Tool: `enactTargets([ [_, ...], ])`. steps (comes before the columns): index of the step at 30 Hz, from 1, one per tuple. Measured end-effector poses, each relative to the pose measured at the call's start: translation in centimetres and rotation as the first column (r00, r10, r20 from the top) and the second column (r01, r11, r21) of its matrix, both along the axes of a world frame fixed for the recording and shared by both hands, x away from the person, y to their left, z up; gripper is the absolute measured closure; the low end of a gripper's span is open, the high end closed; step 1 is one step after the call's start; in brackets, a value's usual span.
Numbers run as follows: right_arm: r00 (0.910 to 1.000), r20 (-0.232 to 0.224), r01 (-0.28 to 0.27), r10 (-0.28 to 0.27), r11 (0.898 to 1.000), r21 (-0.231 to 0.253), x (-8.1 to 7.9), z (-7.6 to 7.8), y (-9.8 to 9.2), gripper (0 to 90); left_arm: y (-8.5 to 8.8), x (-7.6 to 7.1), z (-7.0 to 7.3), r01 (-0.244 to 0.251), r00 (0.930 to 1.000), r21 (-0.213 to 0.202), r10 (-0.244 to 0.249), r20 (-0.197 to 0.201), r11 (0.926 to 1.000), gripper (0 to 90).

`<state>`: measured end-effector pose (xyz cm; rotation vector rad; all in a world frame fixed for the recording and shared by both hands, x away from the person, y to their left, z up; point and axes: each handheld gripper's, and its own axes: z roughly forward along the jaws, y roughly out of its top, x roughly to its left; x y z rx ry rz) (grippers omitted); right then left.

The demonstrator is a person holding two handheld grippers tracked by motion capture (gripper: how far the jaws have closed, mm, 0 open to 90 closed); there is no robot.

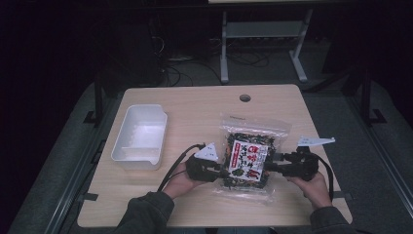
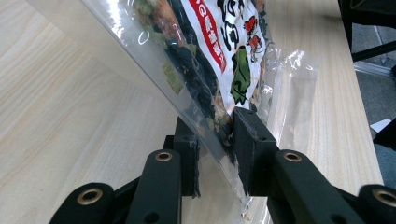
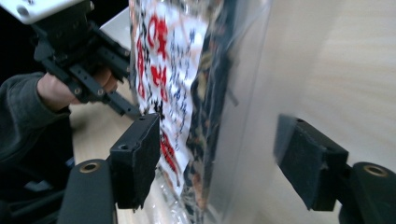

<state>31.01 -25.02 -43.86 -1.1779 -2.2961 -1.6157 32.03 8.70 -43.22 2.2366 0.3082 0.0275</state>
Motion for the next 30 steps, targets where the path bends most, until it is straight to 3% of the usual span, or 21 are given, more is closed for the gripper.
enactTargets([
  [5, 0.9992, -0.032, -0.024, 0.025, 1.0, 0.019, 0.3, -0.9, 0.5, 38.7, 0.0, 0.0, 0.0, 0.001, 1.0, -0.001, -0.001, 0.001, 1.0, 71.7],
  [16, 0.9961, 0.057, -0.074, 0.067, 0.989, 0.128, -0.2, 0.1, 1.0, 61.8, 0.3, 0.2, -0.1, 0.005, 0.9996, -0.018, -0.005, -0.028, 0.9998, 71.6],
  [19, 0.9941, 0.077, -0.085, 0.076, 0.989, 0.124, -0.5, 0.6, 1.3, 63.4, 0.4, 0.3, 0.0, 0.004, 0.9994, -0.024, -0.005, -0.035, 0.9997, 71.7],
  [30, 0.9878, 0.113, -0.127, 0.107, 0.974, 0.188, -0.9, 1.7, 1.7, 69.0, 1.0, 0.4, 0.2, 0.011, 0.9985, -0.053, -0.013, -0.053, 0.9986, 72.0],
])
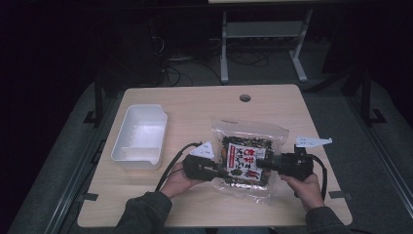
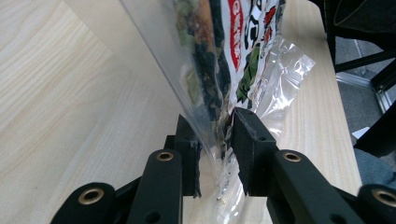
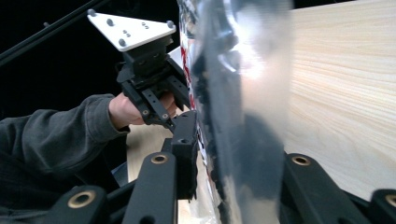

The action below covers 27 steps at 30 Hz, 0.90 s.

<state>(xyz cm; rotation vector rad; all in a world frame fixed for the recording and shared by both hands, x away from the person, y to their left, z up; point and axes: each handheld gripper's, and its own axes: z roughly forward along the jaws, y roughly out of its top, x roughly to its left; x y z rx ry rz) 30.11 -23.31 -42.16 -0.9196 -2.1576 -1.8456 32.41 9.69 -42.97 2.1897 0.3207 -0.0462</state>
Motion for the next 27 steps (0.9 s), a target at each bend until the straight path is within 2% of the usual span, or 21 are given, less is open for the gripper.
enactTargets([
  [4, 0.9996, 0.019, -0.019, 0.019, 1.0, -0.018, -0.3, 0.5, 0.3, 71.9, 0.2, 0.0, 0.0, -0.002, 1.0, -0.005, 0.002, -0.004, 1.0, 70.4],
  [9, 0.9986, 0.051, 0.012, -0.009, 0.998, -0.054, -0.8, 1.1, 0.7, 74.6, 0.7, 0.1, 0.1, -0.019, 0.9998, -0.018, 0.019, -0.011, 0.9997, 65.2],
  [15, 0.9962, 0.073, 0.053, -0.048, 0.995, -0.079, -1.4, 2.2, 1.3, 75.4, 1.4, -0.3, 0.5, -0.054, 0.9978, -0.005, 0.054, 0.038, 0.9985, 57.4],
  [20, 0.9895, 0.088, 0.121, -0.114, 0.99, -0.071, -1.8, 3.1, 0.8, 75.5, 2.4, -0.6, 0.7, -0.085, 0.9951, 0.004, 0.085, 0.052, 0.9964, 49.4],
  [23, 0.9796, 0.099, 0.183, -0.174, 0.979, -0.087, -1.8, 3.4, 0.5, 75.5, 3.0, -1.0, 0.8, -0.097, 0.9935, 0.011, 0.096, 0.062, 0.9952, 47.7],
  [27, 0.9586, 0.119, 0.272, -0.258, 0.956, -0.114, -1.6, 3.9, 0.5, 75.5, 3.8, -1.5, 1.1, -0.107, 0.9909, 0.024, 0.105, 0.083, 0.9939, 45.5],
])
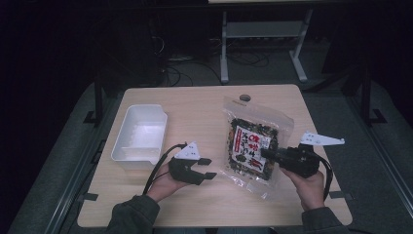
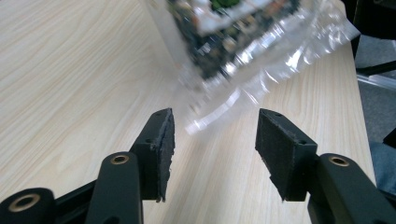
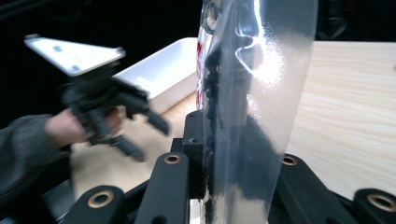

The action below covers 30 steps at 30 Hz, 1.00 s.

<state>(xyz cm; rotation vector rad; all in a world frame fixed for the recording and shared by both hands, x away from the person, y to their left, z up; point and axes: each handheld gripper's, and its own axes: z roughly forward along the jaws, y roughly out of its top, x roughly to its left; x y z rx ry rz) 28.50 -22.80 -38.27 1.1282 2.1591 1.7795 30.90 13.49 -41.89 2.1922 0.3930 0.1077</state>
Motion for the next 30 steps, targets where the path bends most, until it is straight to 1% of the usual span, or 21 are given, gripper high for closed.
enactTargets([
  [3, 0.9983, 0.015, 0.057, -0.057, 0.998, -0.03, 0.3, 0.5, 0.5, 75.5, 0.6, -0.4, 0.0, -0.005, 1.0, 0.01, 0.005, -0.001, 0.9999, 44.4],
  [8, 0.9918, 0.043, 0.122, -0.12, 0.991, -0.048, 0.8, 1.3, 1.5, 75.5, 1.7, -1.2, -0.2, -0.014, 0.9999, 0.025, 0.014, 0.007, 0.9996, 43.2],
  [14, 0.989, 0.053, 0.141, -0.138, 0.988, -0.06, 1.7, 2.3, 3.1, 75.5, 2.8, -2.1, -0.4, -0.015, 0.9997, 0.048, 0.014, 0.022, 0.9987, 42.1],
  [17, 0.9874, 0.064, 0.149, -0.145, 0.986, -0.07, 2.2, 2.8, 4.0, 75.5, 3.4, -2.4, -0.4, -0.021, 0.9995, 0.049, 0.019, 0.026, 0.9986, 41.9],
  [20, 0.9858, 0.067, 0.158, -0.154, 0.985, -0.07, 2.7, 3.2, 4.8, 75.5, 4.1, -2.8, -0.4, -0.028, 0.9993, 0.05, 0.027, 0.025, 0.9984, 41.4],
  [22, 0.9856, 0.07, 0.158, -0.154, 0.985, -0.066, 3.0, 3.4, 5.4, 75.5, 4.5, -2.9, -0.5, -0.031, 0.9991, 0.058, 0.03, 0.031, 0.9978, 40.6],
  [26, 0.9847, 0.077, 0.161, -0.156, 0.985, -0.063, 3.6, 3.8, 6.7, 75.5, 5.3, -3.1, -0.8, -0.04, 0.9992, 0.063, 0.039, 0.012, 0.9972, 38.4],
  [30, 0.9845, 0.085, 0.159, -0.154, 0.985, -0.066, 4.2, 4.1, 8.0, 75.4, 5.8, -3.5, -1.0, -0.042, 0.999, 0.072, 0.041, 0.014, 0.9965, 37.0],
])
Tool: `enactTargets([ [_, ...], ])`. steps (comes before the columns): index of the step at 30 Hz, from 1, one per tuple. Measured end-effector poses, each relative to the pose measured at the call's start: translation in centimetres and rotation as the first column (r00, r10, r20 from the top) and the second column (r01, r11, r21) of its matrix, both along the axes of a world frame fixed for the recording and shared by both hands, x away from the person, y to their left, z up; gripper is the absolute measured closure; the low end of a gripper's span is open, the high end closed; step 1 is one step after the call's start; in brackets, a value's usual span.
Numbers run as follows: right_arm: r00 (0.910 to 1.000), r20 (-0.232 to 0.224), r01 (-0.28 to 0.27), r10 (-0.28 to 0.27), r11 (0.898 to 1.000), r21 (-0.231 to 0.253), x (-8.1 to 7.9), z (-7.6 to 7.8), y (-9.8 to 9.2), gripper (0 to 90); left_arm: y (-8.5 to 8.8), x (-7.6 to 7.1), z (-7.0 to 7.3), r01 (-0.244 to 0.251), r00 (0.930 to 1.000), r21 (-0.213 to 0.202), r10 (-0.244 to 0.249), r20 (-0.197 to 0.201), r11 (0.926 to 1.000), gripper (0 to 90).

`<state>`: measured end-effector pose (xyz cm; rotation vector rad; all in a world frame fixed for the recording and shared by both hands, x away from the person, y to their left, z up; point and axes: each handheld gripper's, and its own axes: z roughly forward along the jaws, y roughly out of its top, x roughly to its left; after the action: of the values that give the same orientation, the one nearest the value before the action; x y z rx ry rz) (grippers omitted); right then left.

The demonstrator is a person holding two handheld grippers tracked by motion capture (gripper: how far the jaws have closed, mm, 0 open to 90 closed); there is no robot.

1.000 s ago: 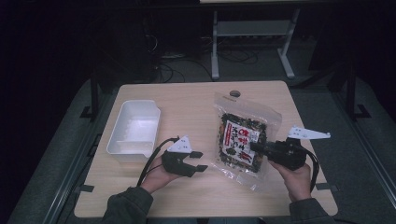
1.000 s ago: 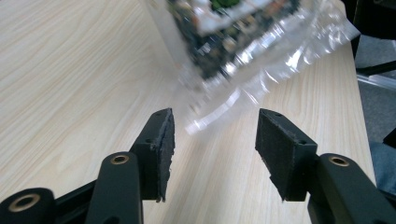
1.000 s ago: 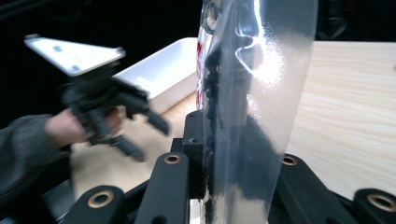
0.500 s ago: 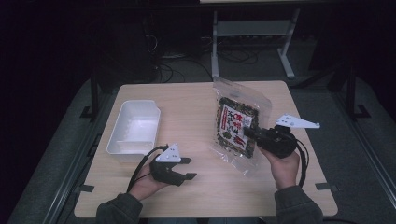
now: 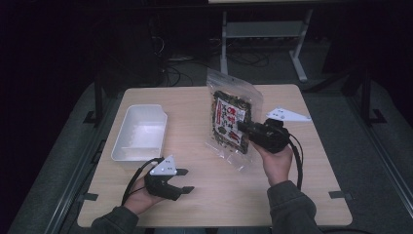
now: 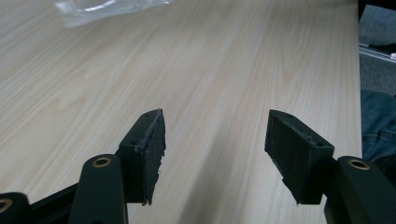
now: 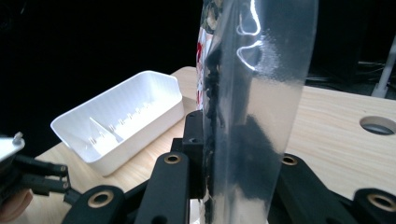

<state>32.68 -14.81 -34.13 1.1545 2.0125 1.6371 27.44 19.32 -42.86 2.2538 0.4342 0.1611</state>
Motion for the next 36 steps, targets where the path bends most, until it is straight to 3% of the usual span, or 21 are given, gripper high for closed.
enactTargets([
  [19, 0.9991, 0.029, -0.033, 0.032, 0.999, 0.03, 2.0, 1.5, 5.4, 75.5, 1.6, -1.4, -0.5, 0.006, 1.0, 0.025, -0.006, 0.002, 0.9997, 33.2],
  [22, 0.9983, 0.038, -0.045, 0.044, 0.999, 0.031, 2.3, 1.8, 6.4, 75.4, 1.7, -1.7, -0.6, 0.01, 0.9999, 0.046, -0.01, 0.013, 0.9989, 32.7],
  [36, 0.9966, 0.054, -0.063, 0.061, 0.998, 0.028, 3.8, 2.3, 10.5, 75.4, 2.7, -2.5, -0.7, 0.003, 0.9999, 0.048, -0.003, 0.016, 0.9988, 31.9],
])
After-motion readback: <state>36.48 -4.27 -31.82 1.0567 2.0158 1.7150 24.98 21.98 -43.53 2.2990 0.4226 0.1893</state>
